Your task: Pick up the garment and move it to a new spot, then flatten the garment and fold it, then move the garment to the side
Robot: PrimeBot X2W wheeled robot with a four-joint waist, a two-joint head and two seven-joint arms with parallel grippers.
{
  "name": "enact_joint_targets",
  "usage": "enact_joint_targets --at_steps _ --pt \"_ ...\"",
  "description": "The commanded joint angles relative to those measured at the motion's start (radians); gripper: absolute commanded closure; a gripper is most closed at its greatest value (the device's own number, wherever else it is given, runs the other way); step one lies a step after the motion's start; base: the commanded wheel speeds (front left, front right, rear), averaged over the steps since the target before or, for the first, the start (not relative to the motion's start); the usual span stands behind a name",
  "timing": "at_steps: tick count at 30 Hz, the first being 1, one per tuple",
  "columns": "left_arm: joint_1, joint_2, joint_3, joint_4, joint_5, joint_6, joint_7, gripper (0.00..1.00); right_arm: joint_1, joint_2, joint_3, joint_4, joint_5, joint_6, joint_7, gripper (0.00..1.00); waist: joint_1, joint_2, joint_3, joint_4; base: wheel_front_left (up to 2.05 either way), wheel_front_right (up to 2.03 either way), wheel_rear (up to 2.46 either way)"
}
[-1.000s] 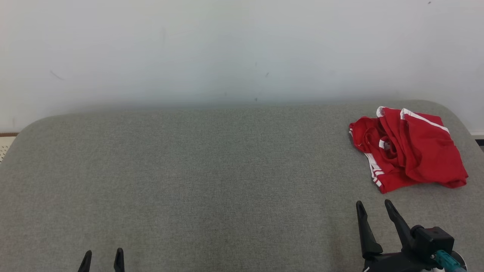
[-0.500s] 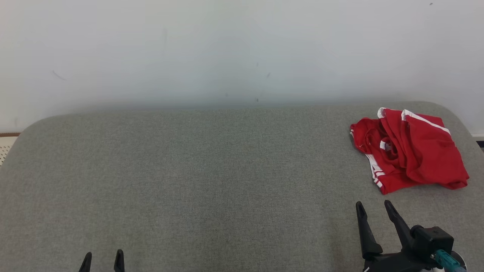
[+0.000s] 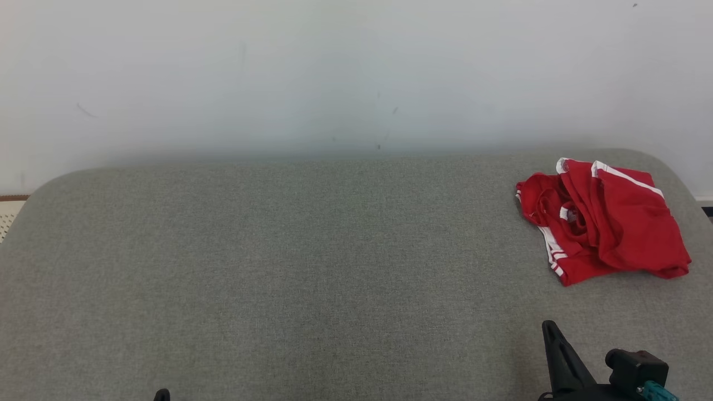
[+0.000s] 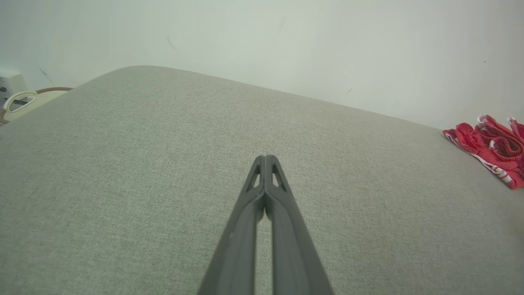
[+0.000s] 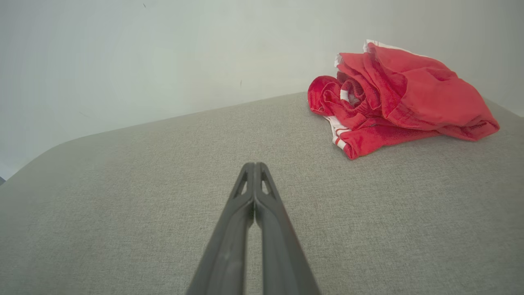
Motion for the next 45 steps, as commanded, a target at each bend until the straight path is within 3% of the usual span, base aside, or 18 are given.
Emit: enact_joint_targets --at_steps 1,23,45 --pt "-0.023 0.005 0.013 -0.003 -0.041 -0.012 0.004 1.00 -0.031 -0.001 -0.008 -0.005 0.046 0.000 0.006 1.00 0.0000 -0.0001 0.001 0.000 0.00 0.00 0.00" --pt "-0.115 -0.033 0.075 0.108 -0.383 -0.092 0.064 1.00 -0.125 0.002 -0.064 0.106 0.431 0.000 0.064 1.00 -0.0001 -0.0001 0.012 0.004 0.00 0.00 0.00" --pt "-0.181 -0.068 0.131 0.186 -0.633 -0.151 0.117 1.00 -0.193 0.011 -0.116 0.188 0.712 0.000 0.114 1.00 -0.0001 -0.0001 0.022 0.007 0.00 0.00 0.00"
